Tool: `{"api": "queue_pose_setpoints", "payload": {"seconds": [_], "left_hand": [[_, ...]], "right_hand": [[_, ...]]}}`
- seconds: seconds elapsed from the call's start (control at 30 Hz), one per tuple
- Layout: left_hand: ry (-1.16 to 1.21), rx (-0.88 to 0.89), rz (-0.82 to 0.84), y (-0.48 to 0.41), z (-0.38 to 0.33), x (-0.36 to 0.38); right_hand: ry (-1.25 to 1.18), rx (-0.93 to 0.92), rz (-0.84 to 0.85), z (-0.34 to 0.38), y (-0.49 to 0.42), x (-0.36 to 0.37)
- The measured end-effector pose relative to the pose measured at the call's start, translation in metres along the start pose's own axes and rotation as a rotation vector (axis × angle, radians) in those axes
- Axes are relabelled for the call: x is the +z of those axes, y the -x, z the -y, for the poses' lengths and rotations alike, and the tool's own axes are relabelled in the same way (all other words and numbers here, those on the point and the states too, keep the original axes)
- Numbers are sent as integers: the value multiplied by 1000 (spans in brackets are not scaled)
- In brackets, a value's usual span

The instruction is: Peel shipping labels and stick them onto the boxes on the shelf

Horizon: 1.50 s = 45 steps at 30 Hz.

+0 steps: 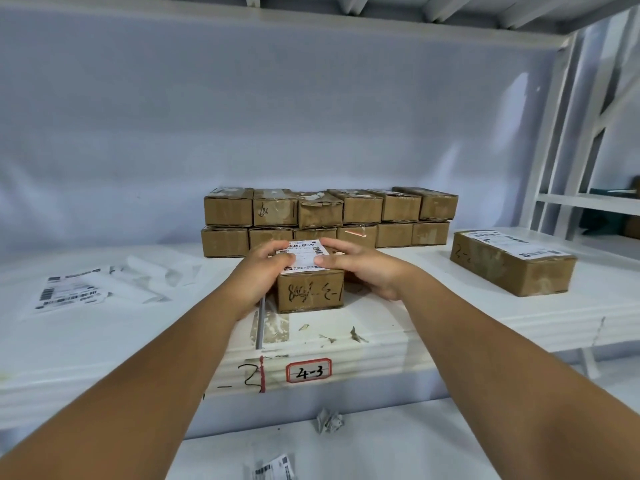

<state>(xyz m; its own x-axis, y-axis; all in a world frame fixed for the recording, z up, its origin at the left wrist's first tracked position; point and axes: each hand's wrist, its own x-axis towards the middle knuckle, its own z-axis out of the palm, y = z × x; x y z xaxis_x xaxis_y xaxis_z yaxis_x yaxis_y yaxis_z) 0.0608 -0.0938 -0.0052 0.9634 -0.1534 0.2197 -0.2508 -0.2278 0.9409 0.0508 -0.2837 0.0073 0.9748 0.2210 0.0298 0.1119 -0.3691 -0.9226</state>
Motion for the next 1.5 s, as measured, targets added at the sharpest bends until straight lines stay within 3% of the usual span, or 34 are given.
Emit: {"api": "queue_pose_setpoints", "payload": {"seconds": [0.2, 0.33, 0.57, 0.73, 0.83, 1.0, 1.07, 1.13, 1.2, 1.27, 1.5], "left_hand": [[-14, 22, -159, 15, -7, 6], [152, -88, -143, 29, -19, 22], [213, -6, -100, 35, -41, 70], [259, 73, -30, 34, -50, 121], [254, 104, 29, 33, -55, 153], [-17, 171, 5, 30, -57, 191], [-110, 181, 11, 28, -56, 196], [-164, 179, 42, 26, -57, 199], [-211, 179, 74, 26, -59, 203], [-248, 192, 92, 25, -61, 208], [-286, 206, 157, 25, -66, 220]], "right_hand": [[-23, -3, -39, 0, 20, -1], [-21, 1, -168, -2, 28, 2], [27, -159, -305, -8, 62, -11], [38, -294, -646, -17, 88, -47], [192, -313, -852, -30, 101, -68], [647, -427, -980, -51, 115, -98], [753, -435, -1157, -59, 120, -112], [794, -311, -1305, -66, 125, -129], [780, -95, -1231, -74, 130, -144], [699, 7, -1059, -80, 131, -154], [622, -37, -968, -90, 130, -159]]}}
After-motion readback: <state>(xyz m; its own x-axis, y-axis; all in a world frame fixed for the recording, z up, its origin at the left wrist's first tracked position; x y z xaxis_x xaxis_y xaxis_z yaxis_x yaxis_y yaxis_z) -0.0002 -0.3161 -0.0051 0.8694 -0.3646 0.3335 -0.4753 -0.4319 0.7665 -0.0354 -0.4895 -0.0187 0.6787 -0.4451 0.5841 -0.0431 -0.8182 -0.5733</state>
